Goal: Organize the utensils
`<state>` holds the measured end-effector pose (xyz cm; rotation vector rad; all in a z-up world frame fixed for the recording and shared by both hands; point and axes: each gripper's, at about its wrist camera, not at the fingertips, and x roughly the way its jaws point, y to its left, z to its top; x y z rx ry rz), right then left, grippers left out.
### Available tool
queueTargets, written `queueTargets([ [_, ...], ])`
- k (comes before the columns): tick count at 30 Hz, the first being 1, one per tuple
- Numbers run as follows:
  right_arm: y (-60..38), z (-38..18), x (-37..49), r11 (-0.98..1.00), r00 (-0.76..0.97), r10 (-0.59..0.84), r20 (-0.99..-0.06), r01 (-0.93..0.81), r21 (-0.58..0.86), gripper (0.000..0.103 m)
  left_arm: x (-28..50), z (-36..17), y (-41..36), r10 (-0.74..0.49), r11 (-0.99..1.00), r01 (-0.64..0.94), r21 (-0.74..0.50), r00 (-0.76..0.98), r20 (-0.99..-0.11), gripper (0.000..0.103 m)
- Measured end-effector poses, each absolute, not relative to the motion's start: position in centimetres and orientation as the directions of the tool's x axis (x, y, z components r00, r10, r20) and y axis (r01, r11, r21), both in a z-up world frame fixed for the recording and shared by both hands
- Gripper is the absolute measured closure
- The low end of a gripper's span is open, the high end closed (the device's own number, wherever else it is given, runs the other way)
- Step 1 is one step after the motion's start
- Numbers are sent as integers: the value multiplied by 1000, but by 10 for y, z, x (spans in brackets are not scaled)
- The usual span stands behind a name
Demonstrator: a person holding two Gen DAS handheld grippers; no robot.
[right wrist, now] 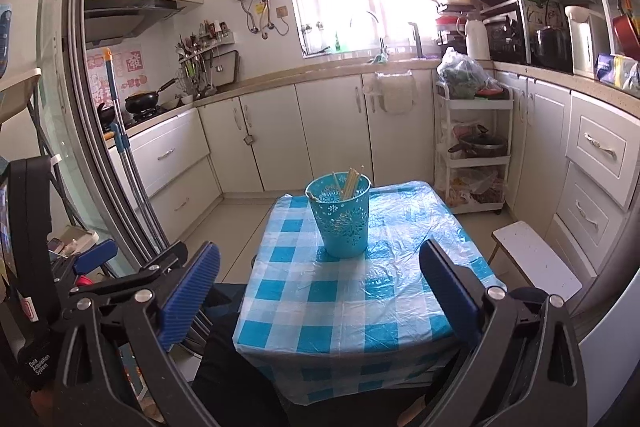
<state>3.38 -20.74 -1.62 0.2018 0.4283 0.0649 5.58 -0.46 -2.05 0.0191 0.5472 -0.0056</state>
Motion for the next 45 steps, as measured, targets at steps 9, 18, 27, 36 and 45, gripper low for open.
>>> queueTargets([
  [9,-202,-10,19,981,920,105,-379,-34,190,7,36,-16,5,9,1000,-11,-1,867,-498,8],
  [18,-198,-7,11,985,928,99,-360,-39,171,7,27,-12,0,10,1000,-1,19,877,-481,8],
  [27,-197,-4,6,987,934,92,-346,-38,157,7,25,-10,-1,9,1000,1,21,880,-475,8],
  [36,-197,-3,4,987,934,91,-344,-38,157,7,23,-8,-2,9,1000,2,23,882,-471,8],
  [45,-197,-2,4,987,935,91,-343,-39,156,7,21,-4,-4,9,1000,2,23,884,-468,8],
])
